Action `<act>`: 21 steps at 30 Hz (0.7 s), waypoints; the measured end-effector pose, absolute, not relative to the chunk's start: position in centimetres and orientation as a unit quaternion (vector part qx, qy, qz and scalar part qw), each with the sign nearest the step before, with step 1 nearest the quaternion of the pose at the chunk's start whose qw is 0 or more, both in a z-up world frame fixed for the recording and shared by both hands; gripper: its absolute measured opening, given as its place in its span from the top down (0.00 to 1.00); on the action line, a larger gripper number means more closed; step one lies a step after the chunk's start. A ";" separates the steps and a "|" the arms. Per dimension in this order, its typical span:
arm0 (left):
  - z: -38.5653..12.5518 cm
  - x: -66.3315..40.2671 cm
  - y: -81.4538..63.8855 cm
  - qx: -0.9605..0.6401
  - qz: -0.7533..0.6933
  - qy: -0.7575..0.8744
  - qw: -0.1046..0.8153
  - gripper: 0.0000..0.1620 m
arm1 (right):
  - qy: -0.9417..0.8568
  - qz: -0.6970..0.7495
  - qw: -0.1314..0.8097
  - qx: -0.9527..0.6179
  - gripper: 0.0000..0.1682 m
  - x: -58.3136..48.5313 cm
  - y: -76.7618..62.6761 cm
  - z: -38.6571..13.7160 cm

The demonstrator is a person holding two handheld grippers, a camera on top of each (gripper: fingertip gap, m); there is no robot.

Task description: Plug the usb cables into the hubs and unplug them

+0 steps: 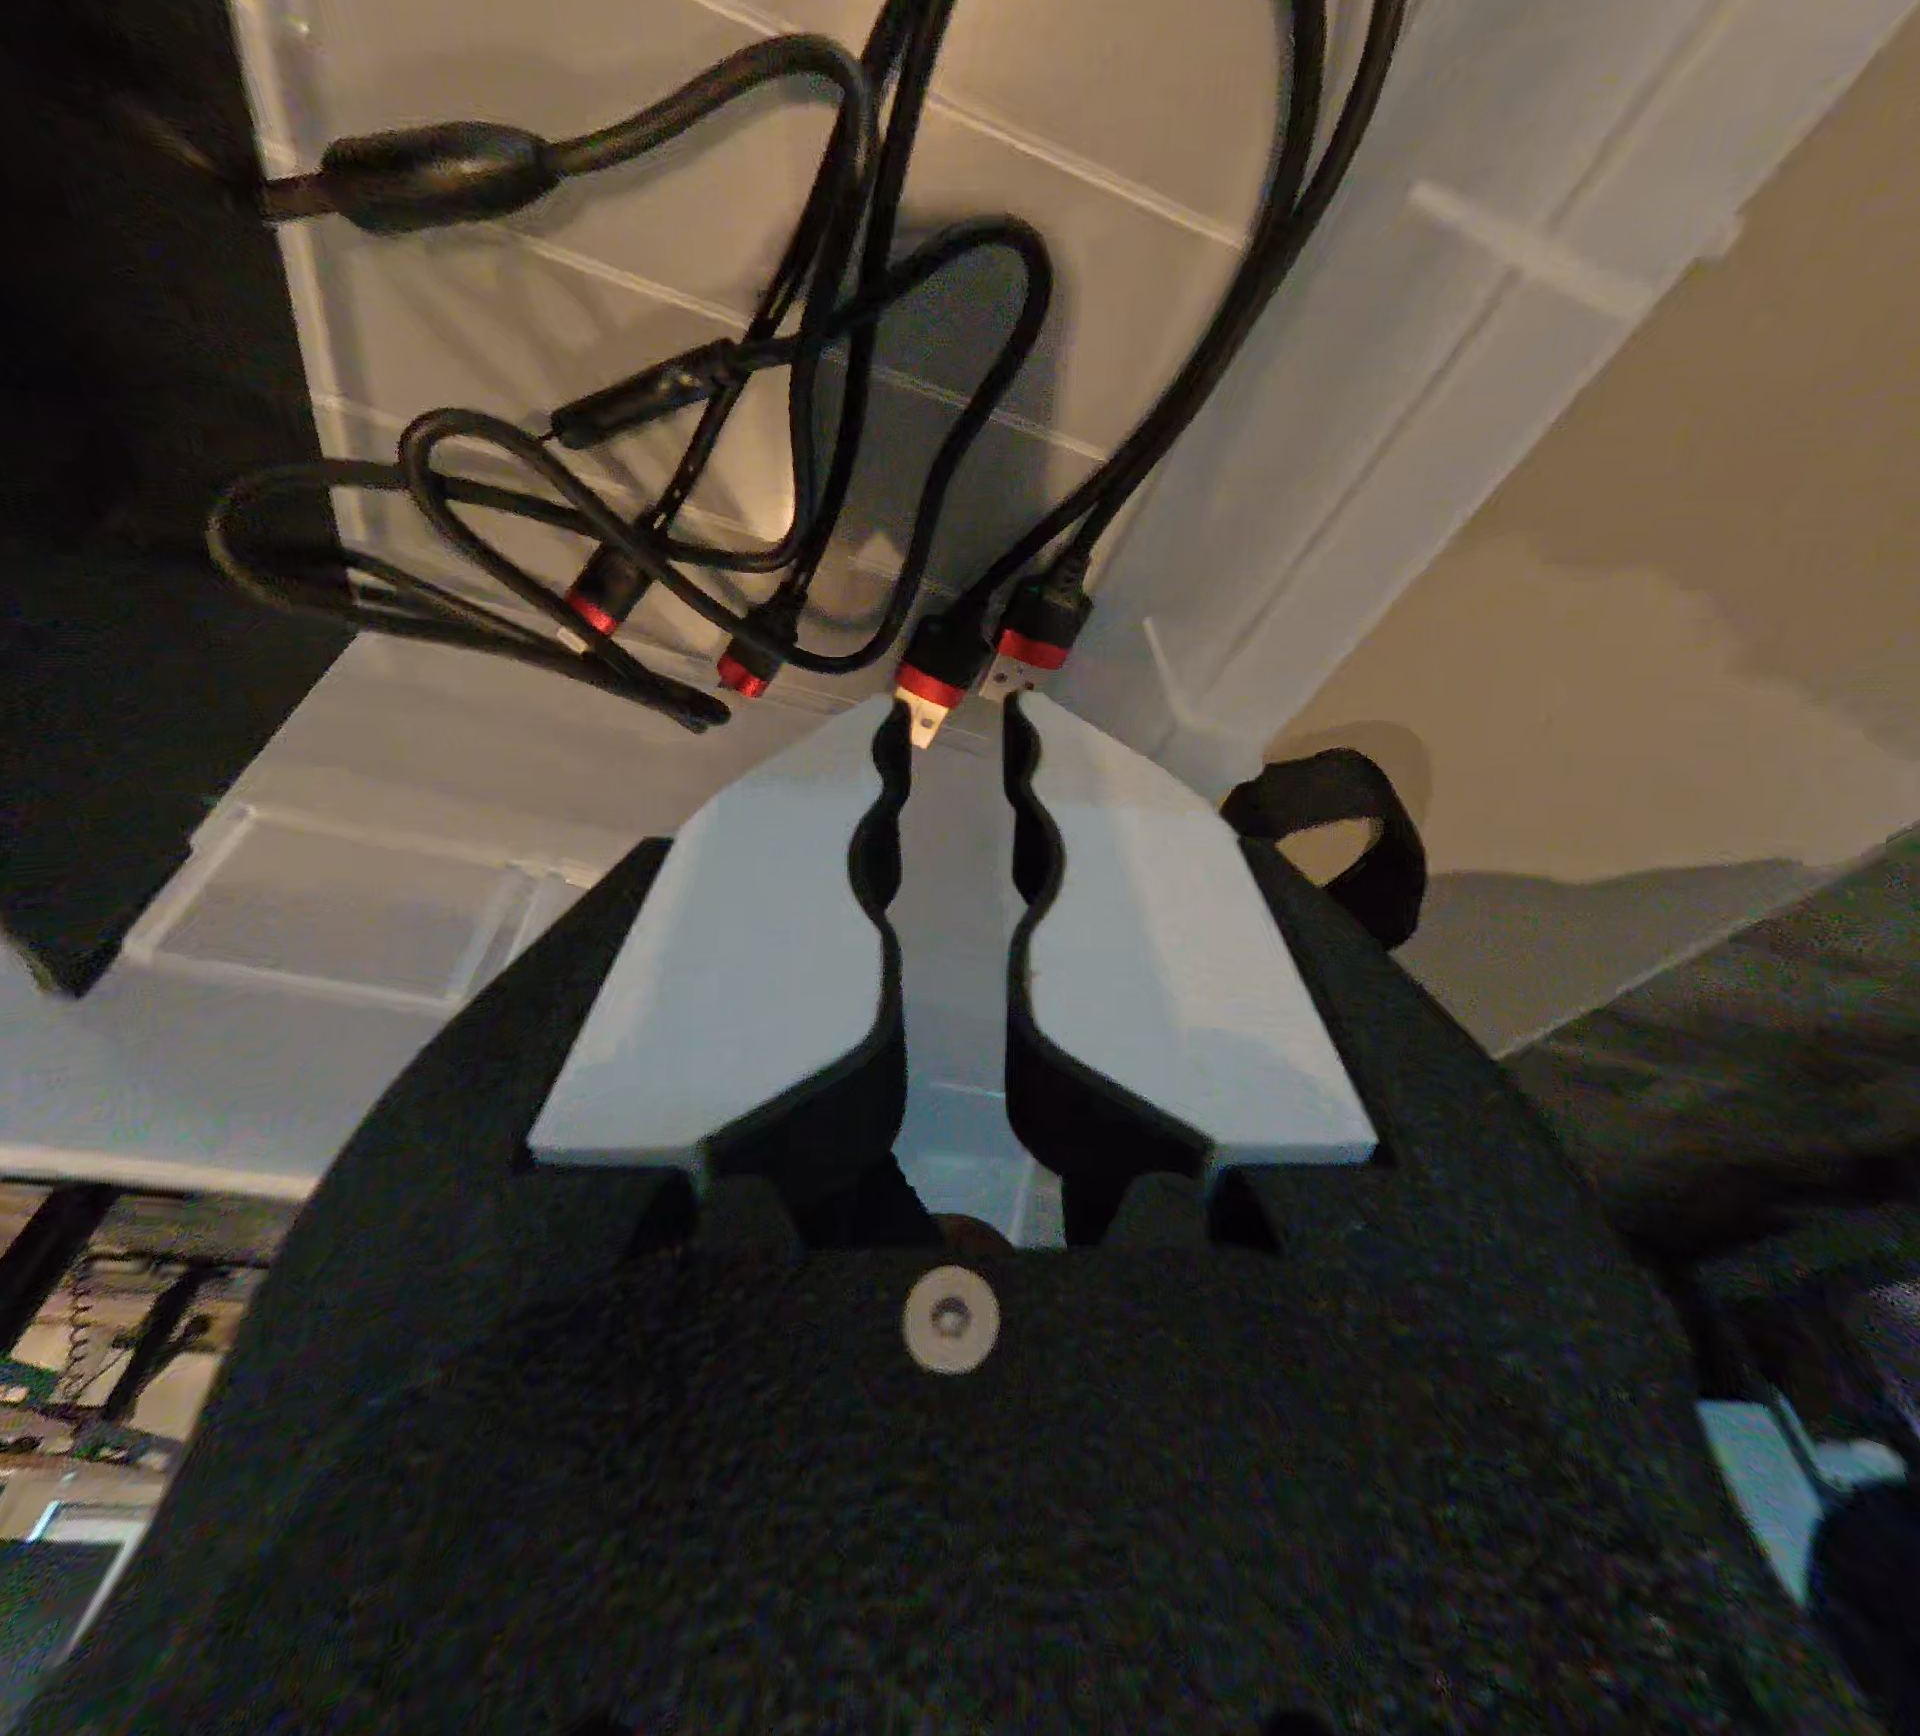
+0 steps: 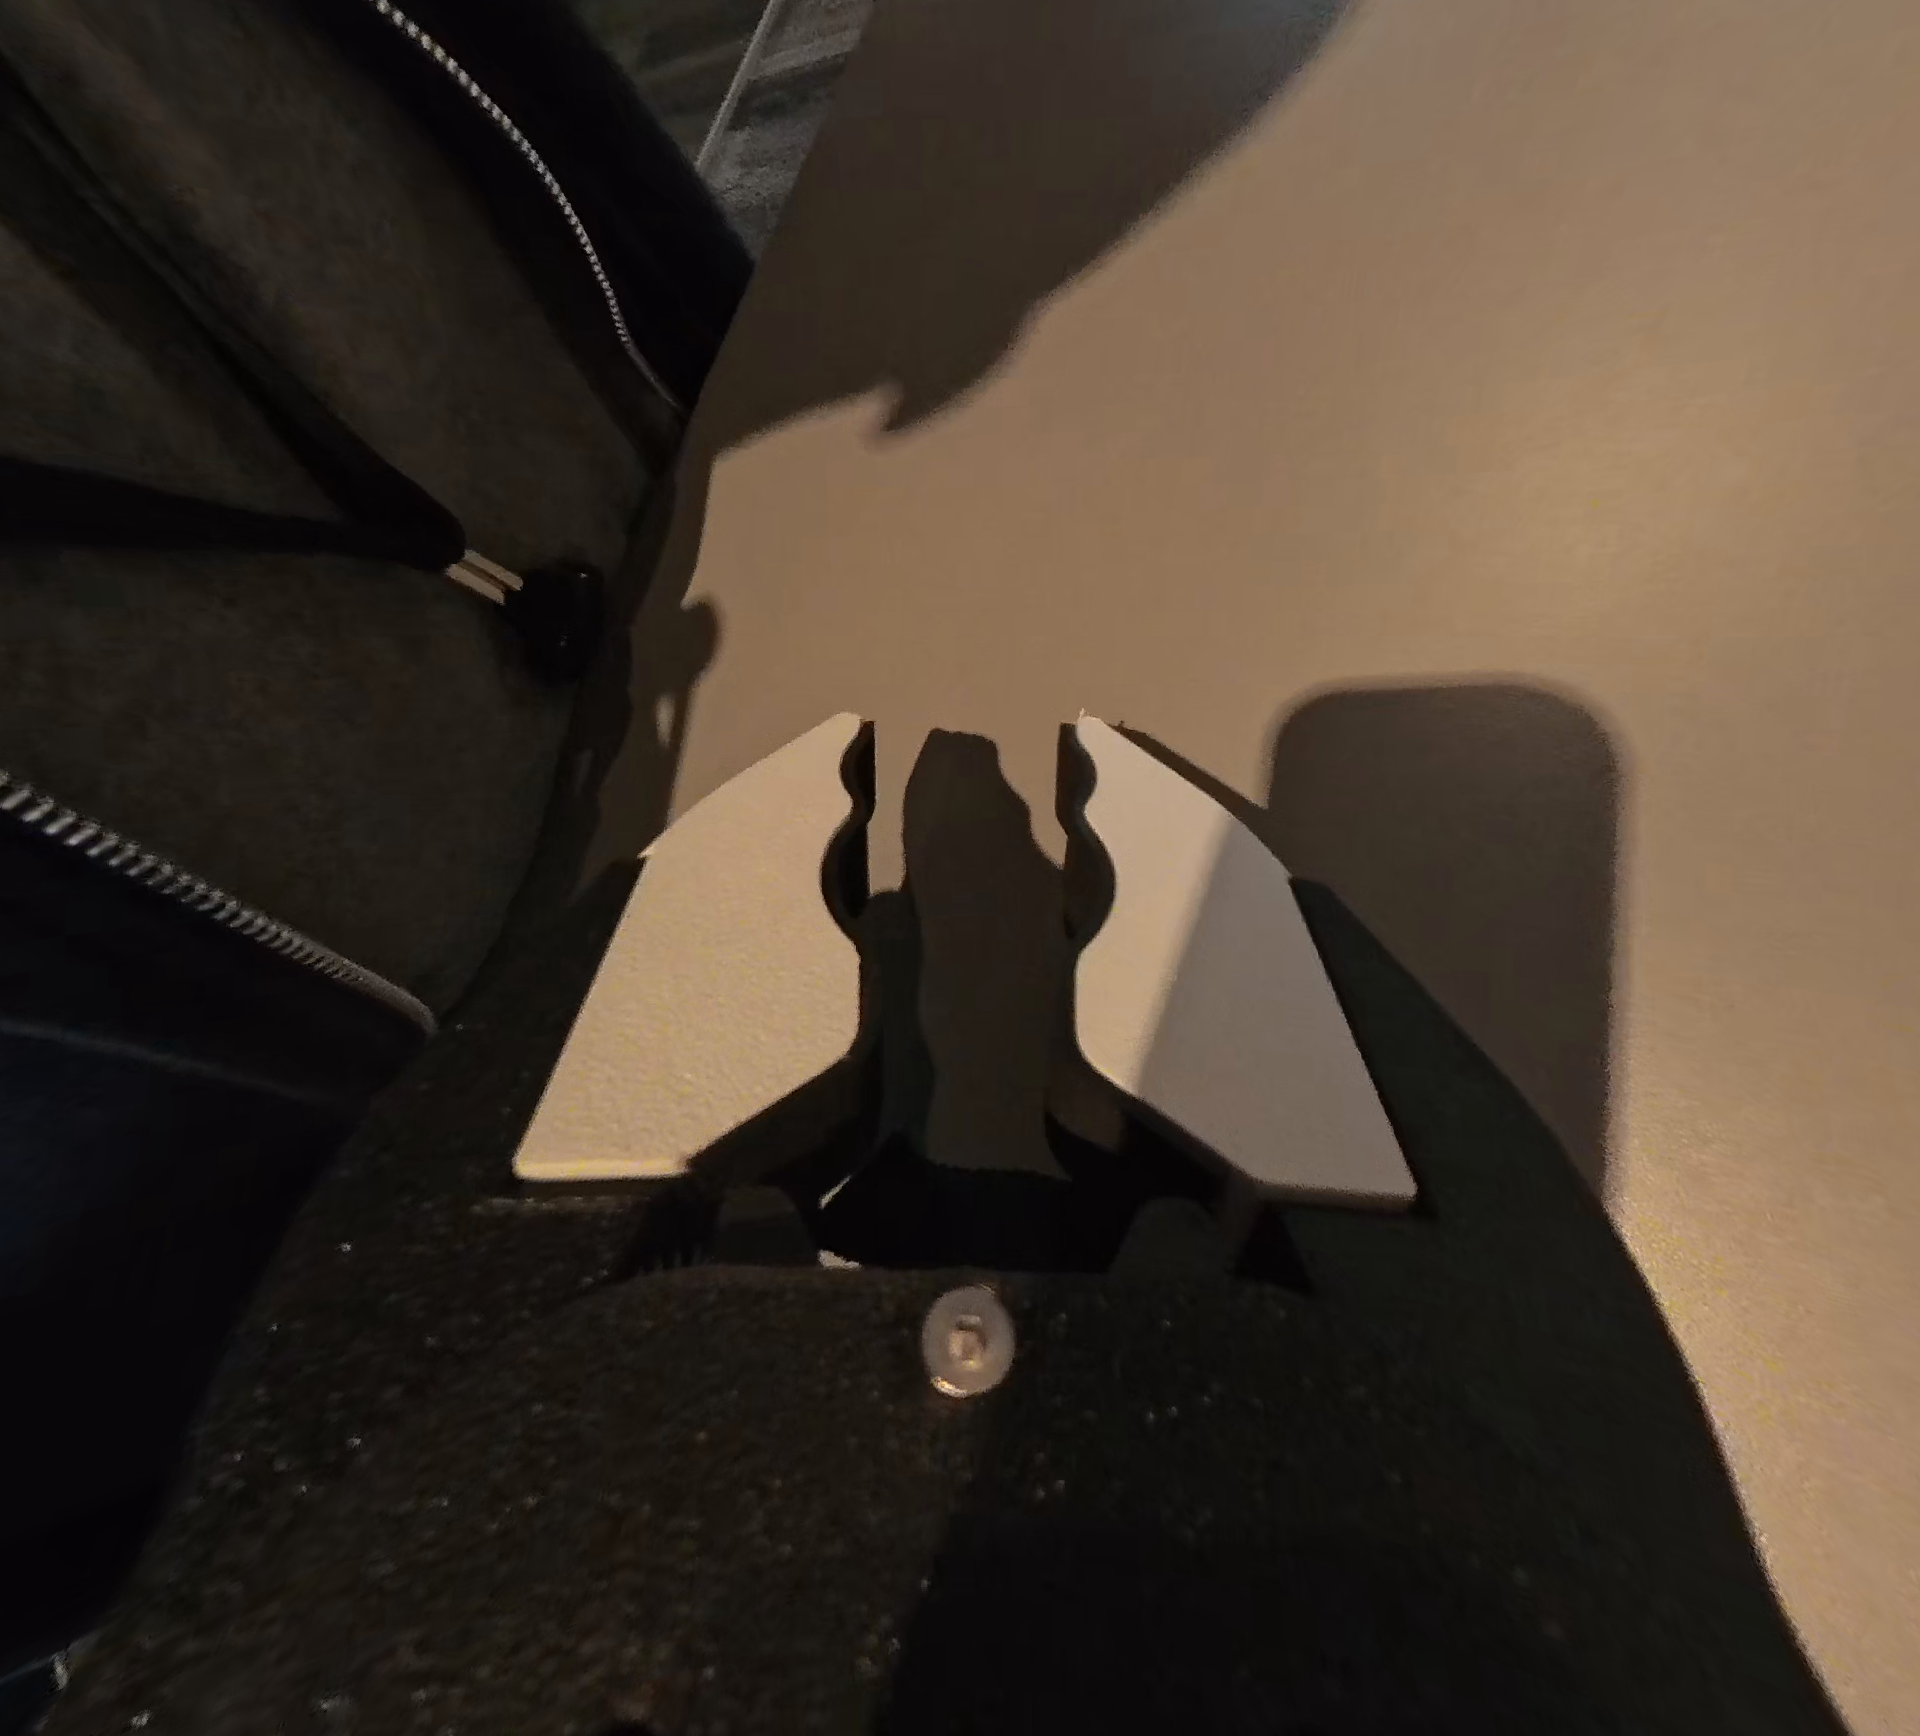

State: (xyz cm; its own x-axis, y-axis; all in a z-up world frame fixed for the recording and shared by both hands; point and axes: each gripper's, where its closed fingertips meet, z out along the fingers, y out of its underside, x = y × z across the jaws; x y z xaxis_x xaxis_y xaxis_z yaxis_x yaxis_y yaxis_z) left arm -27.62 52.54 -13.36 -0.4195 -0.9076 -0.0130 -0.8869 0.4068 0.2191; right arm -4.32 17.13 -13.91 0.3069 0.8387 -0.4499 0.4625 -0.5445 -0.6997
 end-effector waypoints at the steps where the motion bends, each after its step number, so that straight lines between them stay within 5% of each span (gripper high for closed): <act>1: -13.6 -27.7 52.6 0.531 -0.103 -0.839 0.065 0.91 | -0.420 0.413 0.227 -0.775 0.80 -4.3 17.1 -13.9; 21: -15.0 -29.1 53.5 0.519 -0.169 -0.816 0.189 0.90 | -0.423 0.412 0.225 -0.775 0.80 -4.3 17.1 -13.9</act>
